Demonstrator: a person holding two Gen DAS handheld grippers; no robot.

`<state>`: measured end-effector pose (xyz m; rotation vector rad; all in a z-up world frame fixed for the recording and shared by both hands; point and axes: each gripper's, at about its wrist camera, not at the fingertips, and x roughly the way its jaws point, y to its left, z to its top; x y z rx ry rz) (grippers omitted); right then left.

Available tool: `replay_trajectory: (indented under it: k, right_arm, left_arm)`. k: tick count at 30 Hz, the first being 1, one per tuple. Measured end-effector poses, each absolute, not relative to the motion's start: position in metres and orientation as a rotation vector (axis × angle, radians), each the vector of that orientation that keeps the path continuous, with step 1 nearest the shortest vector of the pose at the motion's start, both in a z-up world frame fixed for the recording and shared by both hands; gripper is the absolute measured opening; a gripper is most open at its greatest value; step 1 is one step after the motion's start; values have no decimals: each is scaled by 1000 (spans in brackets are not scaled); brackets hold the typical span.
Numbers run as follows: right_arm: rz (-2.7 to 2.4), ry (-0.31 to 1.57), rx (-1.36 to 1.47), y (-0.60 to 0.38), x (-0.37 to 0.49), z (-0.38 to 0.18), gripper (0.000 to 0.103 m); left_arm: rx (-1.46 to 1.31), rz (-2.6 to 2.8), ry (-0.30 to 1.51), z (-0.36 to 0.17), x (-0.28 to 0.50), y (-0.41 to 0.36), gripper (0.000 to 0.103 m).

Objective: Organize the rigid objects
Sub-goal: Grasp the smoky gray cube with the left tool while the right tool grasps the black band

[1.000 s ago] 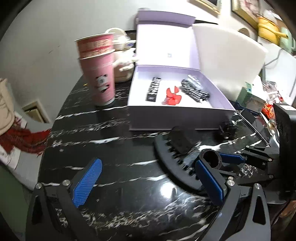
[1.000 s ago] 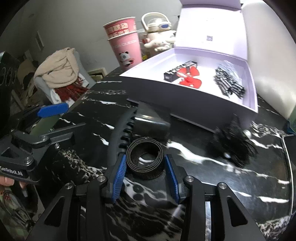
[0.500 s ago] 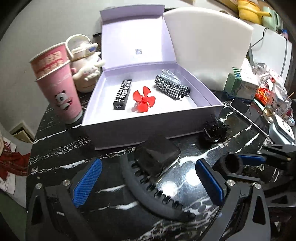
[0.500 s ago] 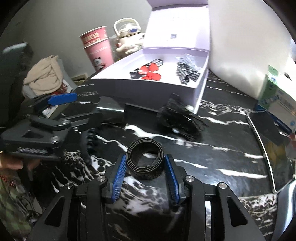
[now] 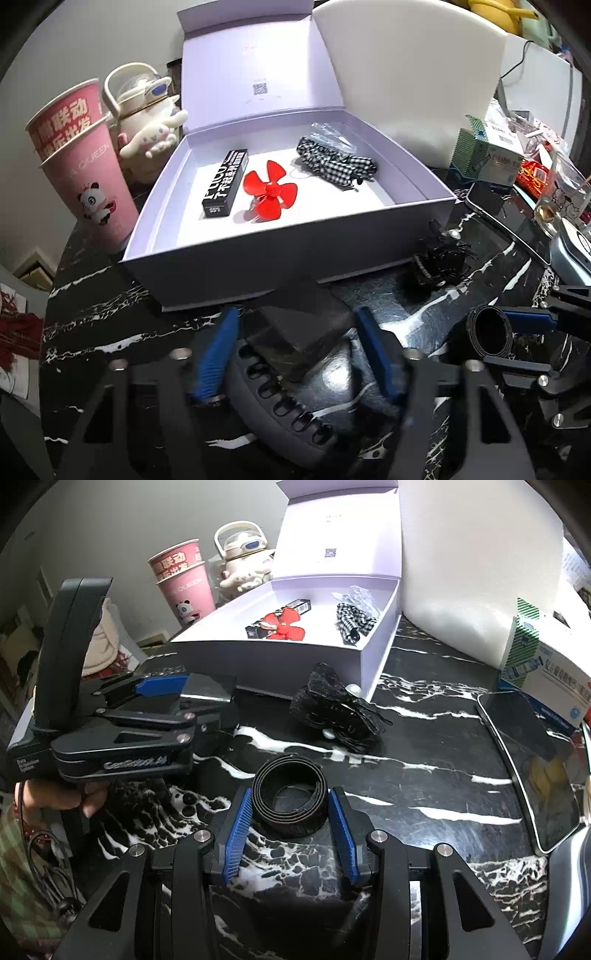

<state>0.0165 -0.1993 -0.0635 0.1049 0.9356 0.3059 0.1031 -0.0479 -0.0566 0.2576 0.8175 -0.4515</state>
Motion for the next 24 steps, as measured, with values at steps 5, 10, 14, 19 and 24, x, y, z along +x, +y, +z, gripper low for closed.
replay_trajectory:
  k: [5, 10, 14, 19, 24]
  right_arm:
    - [303, 935, 109, -201, 16, -63, 42]
    - [295, 934, 110, -205, 15, -63, 42]
    - [289, 933, 114, -208, 12, -62, 42]
    - [284, 925, 117, -211, 8, -60, 42]
    - [281, 921, 114, -214, 1, -55, 42]
  left_arm:
    - [231, -475, 801, -57, 97, -45, 62]
    - [240, -500, 779, -51, 82, -45, 62]
    - [245, -523, 760, -44, 67, -46, 62]
    - [256, -547, 744, -40, 50, -49, 62]
    - [249, -560, 762, -42, 44, -51, 62]
